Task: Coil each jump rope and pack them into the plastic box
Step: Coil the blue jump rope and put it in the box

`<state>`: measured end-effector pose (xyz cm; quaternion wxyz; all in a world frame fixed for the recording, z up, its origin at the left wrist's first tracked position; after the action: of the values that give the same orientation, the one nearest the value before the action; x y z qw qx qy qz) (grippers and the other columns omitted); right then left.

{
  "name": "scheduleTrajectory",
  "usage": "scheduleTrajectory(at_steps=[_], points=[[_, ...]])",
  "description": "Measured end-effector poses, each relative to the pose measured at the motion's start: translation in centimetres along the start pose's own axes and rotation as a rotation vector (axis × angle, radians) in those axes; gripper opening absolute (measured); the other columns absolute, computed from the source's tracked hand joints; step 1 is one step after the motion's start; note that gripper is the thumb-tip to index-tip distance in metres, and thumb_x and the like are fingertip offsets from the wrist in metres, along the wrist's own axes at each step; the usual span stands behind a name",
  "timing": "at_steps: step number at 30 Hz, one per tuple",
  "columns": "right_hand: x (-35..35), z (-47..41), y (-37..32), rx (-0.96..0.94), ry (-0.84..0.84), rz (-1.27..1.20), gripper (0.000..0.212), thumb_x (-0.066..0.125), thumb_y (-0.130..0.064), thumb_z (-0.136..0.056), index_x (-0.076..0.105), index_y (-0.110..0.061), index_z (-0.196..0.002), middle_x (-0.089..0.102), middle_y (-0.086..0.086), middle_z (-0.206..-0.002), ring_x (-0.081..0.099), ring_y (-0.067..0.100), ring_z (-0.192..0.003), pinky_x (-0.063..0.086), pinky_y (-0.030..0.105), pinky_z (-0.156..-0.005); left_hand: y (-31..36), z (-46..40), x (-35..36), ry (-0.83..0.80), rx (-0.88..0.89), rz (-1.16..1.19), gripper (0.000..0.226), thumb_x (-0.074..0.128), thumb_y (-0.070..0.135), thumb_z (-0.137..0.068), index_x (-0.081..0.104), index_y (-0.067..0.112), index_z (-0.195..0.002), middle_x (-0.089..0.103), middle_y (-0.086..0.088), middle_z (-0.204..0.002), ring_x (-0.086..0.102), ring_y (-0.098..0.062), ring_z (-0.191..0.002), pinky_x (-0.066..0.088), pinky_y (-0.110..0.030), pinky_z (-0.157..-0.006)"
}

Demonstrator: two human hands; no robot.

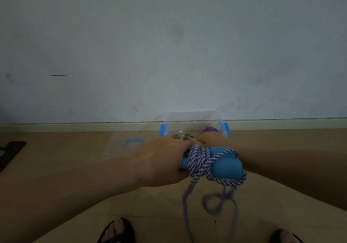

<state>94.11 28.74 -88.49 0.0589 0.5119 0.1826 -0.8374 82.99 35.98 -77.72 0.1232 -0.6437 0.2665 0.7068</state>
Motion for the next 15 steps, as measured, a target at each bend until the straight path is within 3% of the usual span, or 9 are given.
scheduleTrajectory(at_steps=[2, 5, 7, 9, 10, 11, 13, 15], points=[[1.4, -0.7, 1.4, 0.112, -0.112, 0.046, 0.049, 0.031, -0.035, -0.105, 0.035, -0.008, -0.146, 0.035, 0.004, -0.151, 0.03, 0.025, -0.142, 0.019, 0.042, -0.117, 0.1, 0.0, -0.1, 0.016, -0.002, 0.051, 0.03, 0.061, 0.036, -0.088, 0.054, 0.03, -0.117, 0.066, 0.008, -0.109, 0.061, -0.013, -0.098, 0.042, -0.023, -0.075], [1.1, -0.5, 1.9, 0.051, -0.052, -0.021, 0.051, 0.035, -0.037, -0.104, 0.027, -0.02, -0.151, 0.05, 0.01, -0.143, 0.042, 0.03, -0.134, 0.023, 0.043, -0.112, 0.0, -0.1, -1.5, 0.079, -0.012, 0.012, 0.038, 0.06, 0.038, -0.087, 0.054, 0.033, -0.125, 0.067, 0.008, -0.111, 0.062, -0.015, -0.099, 0.037, -0.009, -0.063], [-0.7, 1.3, 1.5, -0.048, 0.067, 0.015, 0.049, 0.027, -0.044, -0.102, 0.037, -0.021, -0.144, 0.065, 0.018, -0.118, 0.058, 0.033, -0.113, 0.037, 0.038, -0.098, 0.2, 0.0, -2.1, 0.076, 0.015, -0.121, 0.04, 0.056, 0.043, -0.091, 0.047, 0.033, -0.129, 0.065, 0.008, -0.115, 0.061, -0.014, -0.098, 0.031, -0.01, -0.058], [-2.0, 2.7, 0.2, -0.232, 0.227, 0.071, 0.049, 0.009, -0.049, -0.093, 0.032, -0.028, -0.131, 0.063, 0.026, -0.091, 0.062, 0.035, -0.084, 0.045, 0.037, -0.073, 0.9, 0.0, -1.9, 0.017, 0.117, -0.299, 0.041, 0.049, 0.047, -0.094, 0.042, 0.028, -0.129, 0.063, 0.005, -0.116, 0.061, -0.017, -0.096, 0.03, -0.017, -0.064], [-2.2, 3.3, -0.4, -0.281, 0.243, 0.079, 0.039, 0.009, -0.045, -0.094, 0.035, -0.031, -0.12, 0.06, 0.024, -0.082, 0.061, 0.036, -0.075, 0.05, 0.04, -0.068, 1.1, 0.1, -1.6, -0.015, 0.166, -0.366, 0.04, 0.047, 0.047, -0.095, 0.041, 0.026, -0.128, 0.063, 0.004, -0.116, 0.062, -0.018, -0.095, 0.033, -0.023, -0.066], [-2.1, 3.9, -0.9, -0.321, 0.236, 0.112, 0.03, 0.015, -0.04, -0.099, 0.043, -0.03, -0.106, 0.057, 0.022, -0.076, 0.06, 0.037, -0.071, 0.053, 0.043, -0.069, 1.3, 0.2, -1.1, -0.044, 0.205, -0.407, 0.039, 0.046, 0.048, -0.096, 0.039, 0.025, -0.126, 0.062, 0.003, -0.117, 0.062, -0.018, -0.096, 0.037, -0.026, -0.067], [-2.1, 4.2, -1.4, -0.337, 0.204, 0.179, 0.043, 0.017, -0.042, -0.099, 0.057, -0.025, -0.092, 0.058, 0.017, -0.076, 0.061, 0.037, -0.074, 0.053, 0.046, -0.072, 2.1, 0.4, -0.6, -0.059, 0.257, -0.436, 0.046, 0.046, 0.052, -0.095, 0.033, 0.023, -0.129, 0.062, 0.002, -0.117, 0.062, -0.017, -0.096, 0.044, -0.027, -0.07], [-2.4, 4.2, -1.5, -0.295, 0.218, 0.21, 0.058, 0.02, -0.049, -0.09, 0.066, -0.015, -0.098, 0.066, 0.015, -0.088, 0.063, 0.032, -0.083, 0.054, 0.044, -0.076, 2.4, 0.5, -0.8, -0.027, 0.243, -0.38, 0.059, 0.051, 0.056, -0.092, 0.025, 0.025, -0.134, 0.062, 0.004, -0.116, 0.062, -0.015, -0.091, 0.044, -0.024, -0.067]])
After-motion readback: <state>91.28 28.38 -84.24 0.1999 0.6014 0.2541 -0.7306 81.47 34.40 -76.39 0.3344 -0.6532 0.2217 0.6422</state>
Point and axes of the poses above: each hand's wrist, its own z-axis away from the middle knuckle, its own x-axis out of the palm, y = z × x, the point moved 9 cm from there along -z, towards the middle knuckle
